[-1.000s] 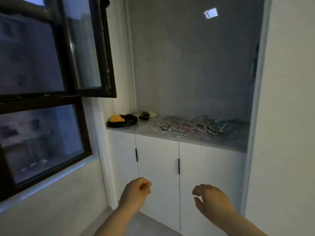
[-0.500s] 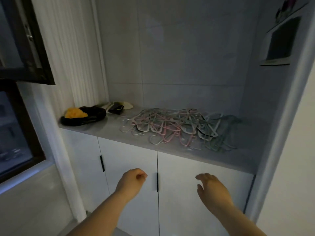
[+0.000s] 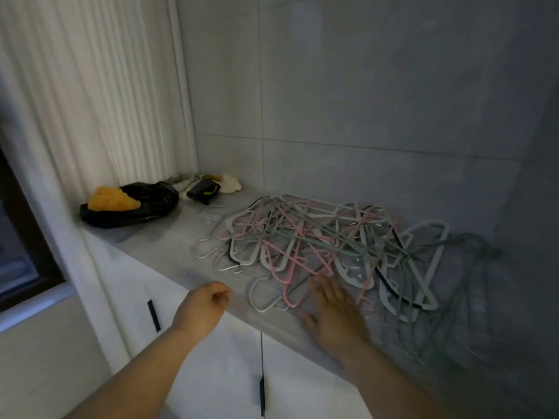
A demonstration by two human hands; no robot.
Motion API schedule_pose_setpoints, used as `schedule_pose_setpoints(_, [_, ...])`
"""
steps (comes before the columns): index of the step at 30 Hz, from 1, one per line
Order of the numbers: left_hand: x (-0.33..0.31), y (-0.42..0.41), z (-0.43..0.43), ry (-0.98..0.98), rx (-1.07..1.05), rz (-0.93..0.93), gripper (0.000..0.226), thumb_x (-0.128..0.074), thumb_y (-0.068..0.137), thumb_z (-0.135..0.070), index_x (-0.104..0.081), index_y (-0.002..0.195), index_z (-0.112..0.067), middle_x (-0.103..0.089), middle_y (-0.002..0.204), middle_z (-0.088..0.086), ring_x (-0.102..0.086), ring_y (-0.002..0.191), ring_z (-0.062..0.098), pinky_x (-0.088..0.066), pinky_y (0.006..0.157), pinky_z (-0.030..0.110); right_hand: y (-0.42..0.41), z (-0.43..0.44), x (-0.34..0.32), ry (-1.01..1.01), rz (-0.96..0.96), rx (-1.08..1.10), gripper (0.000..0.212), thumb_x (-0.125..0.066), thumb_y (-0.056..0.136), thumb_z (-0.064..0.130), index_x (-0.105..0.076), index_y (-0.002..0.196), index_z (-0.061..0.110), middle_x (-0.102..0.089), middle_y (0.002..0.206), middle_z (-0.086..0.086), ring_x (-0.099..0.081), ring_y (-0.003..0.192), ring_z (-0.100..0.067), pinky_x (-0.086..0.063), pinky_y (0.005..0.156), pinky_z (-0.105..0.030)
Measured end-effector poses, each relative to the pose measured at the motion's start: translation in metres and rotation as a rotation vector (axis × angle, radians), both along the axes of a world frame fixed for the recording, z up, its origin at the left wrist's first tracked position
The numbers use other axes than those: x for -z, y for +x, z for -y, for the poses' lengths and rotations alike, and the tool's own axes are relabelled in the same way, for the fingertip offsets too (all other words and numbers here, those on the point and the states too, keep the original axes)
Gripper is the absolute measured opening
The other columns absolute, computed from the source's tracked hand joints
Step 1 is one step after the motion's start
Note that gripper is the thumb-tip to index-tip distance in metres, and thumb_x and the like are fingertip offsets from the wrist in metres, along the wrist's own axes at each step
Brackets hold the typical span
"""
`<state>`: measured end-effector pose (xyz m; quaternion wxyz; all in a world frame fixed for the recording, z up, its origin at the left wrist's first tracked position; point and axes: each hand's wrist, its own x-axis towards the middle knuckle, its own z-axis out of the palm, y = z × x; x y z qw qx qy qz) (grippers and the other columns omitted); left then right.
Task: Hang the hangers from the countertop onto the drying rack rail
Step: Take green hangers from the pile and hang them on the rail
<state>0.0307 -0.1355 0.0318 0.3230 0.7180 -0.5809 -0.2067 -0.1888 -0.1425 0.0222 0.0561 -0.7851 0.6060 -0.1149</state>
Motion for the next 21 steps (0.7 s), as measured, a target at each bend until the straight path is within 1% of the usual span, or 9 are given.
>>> schedule_pose_setpoints(4, [-0.01, -0.005, 0.049, -0.021, 0.008, 0.051, 0.026, -0.05, 0.09, -0.01, -0.063, 0.112, -0.005, -0.063, 0.12, 0.013, -0.058, 0.11, 0.027, -0.042, 0.092, 0.025, 0.003, 0.017, 0.009, 0.024, 0.009, 0.038, 0.072, -0.031, 0.095, 0.05, 0.001, 0.15, 0.018, 0.005, 0.158, 0.0, 0.005, 0.145, -0.017, -0.001, 0.118, -0.032])
schedule_pose_setpoints(7, [-0.016, -0.01, 0.087, 0.005, 0.065, 0.167, 0.034, -0.048, 0.091, -0.012, -0.055, 0.124, -0.008, -0.058, 0.127, 0.016, -0.057, 0.112, 0.032, -0.046, 0.095, 0.033, 0.002, 0.021, 0.012, 0.007, 0.0, 0.041, 0.074, -0.027, 0.092, 0.056, 0.003, 0.149, 0.019, 0.006, 0.158, 0.002, 0.006, 0.145, -0.018, 0.0, 0.118, -0.033])
schedule_pose_setpoints(11, [-0.026, -0.018, 0.128, 0.045, 0.156, 0.354, 0.049, -0.044, 0.093, -0.017, -0.034, 0.14, -0.013, -0.043, 0.141, 0.015, -0.05, 0.12, 0.034, -0.045, 0.097, 0.036, 0.002, 0.024, 0.016, -0.016, -0.016, 0.041, 0.103, 0.01, 0.057, 0.066, 0.005, 0.149, 0.021, 0.01, 0.158, 0.001, 0.012, 0.145, -0.019, 0.004, 0.118, -0.036])
schedule_pose_setpoints(13, [-0.025, -0.016, 0.145, 0.123, 0.168, 0.444, 0.053, -0.042, 0.094, -0.022, -0.025, 0.144, -0.017, -0.039, 0.144, 0.013, -0.045, 0.126, 0.032, -0.041, 0.102, 0.036, 0.004, 0.026, 0.017, -0.054, -0.002, 0.103, 0.105, 0.01, 0.059, 0.068, -0.009, 0.149, 0.017, -0.008, 0.158, -0.004, -0.005, 0.146, -0.022, -0.008, 0.118, -0.034])
schedule_pose_setpoints(14, [-0.023, -0.014, 0.153, 0.165, 0.175, 0.45, 0.053, -0.042, 0.094, -0.022, -0.025, 0.144, -0.017, -0.04, 0.144, 0.013, -0.045, 0.127, 0.032, -0.039, 0.104, 0.037, 0.005, 0.028, 0.018, -0.092, -0.021, 0.132, 0.102, 0.008, 0.068, 0.07, -0.03, 0.144, 0.014, -0.031, 0.151, -0.009, -0.028, 0.14, -0.025, -0.026, 0.113, -0.033])
schedule_pose_setpoints(15, [-0.02, -0.013, 0.159, 0.196, 0.181, 0.435, 0.051, -0.042, 0.094, -0.021, -0.027, 0.143, -0.016, -0.042, 0.143, 0.014, -0.046, 0.126, 0.032, -0.039, 0.104, 0.038, 0.006, 0.03, 0.019, -0.092, -0.01, 0.17, 0.094, 0.002, 0.078, 0.069, -0.052, 0.131, 0.013, -0.055, 0.133, -0.009, -0.052, 0.124, -0.025, -0.045, 0.1, -0.034])
schedule_pose_setpoints(16, [-0.018, -0.012, 0.163, 0.208, 0.185, 0.421, 0.05, -0.043, 0.094, -0.02, -0.031, 0.141, -0.014, -0.044, 0.141, 0.015, -0.047, 0.125, 0.031, -0.039, 0.104, 0.038, 0.005, 0.03, 0.021, -0.085, 0.007, 0.181, 0.082, -0.01, 0.083, 0.066, -0.066, 0.115, 0.015, -0.068, 0.114, -0.004, -0.066, 0.105, -0.022, -0.055, 0.084, -0.035])
schedule_pose_setpoints(18, [-0.016, -0.01, 0.167, 0.198, 0.186, 0.429, 0.046, -0.046, 0.092, -0.017, -0.038, 0.138, -0.013, -0.048, 0.138, 0.015, -0.049, 0.123, 0.031, -0.04, 0.104, 0.037, 0.006, 0.03, 0.024, -0.122, 0.003, 0.179, 0.069, -0.029, 0.072, 0.063, -0.074, 0.1, 0.018, -0.074, 0.099, 0.001, -0.071, 0.09, -0.018, -0.058, 0.072, -0.032])
schedule_pose_setpoints(21, [-0.019, -0.005, 0.17, 0.174, 0.161, 0.456, 0.04, -0.045, 0.093, -0.017, -0.047, 0.133, -0.013, -0.05, 0.136, 0.015, -0.049, 0.122, 0.032, -0.04, 0.104, 0.036, 0.006, 0.03, 0.027, -0.133, -0.014, 0.178, 0.067, -0.033, 0.063, 0.061, -0.075, 0.095, 0.019, -0.074, 0.096, 0.002, -0.072, 0.087, -0.017, -0.059, 0.069, -0.032])
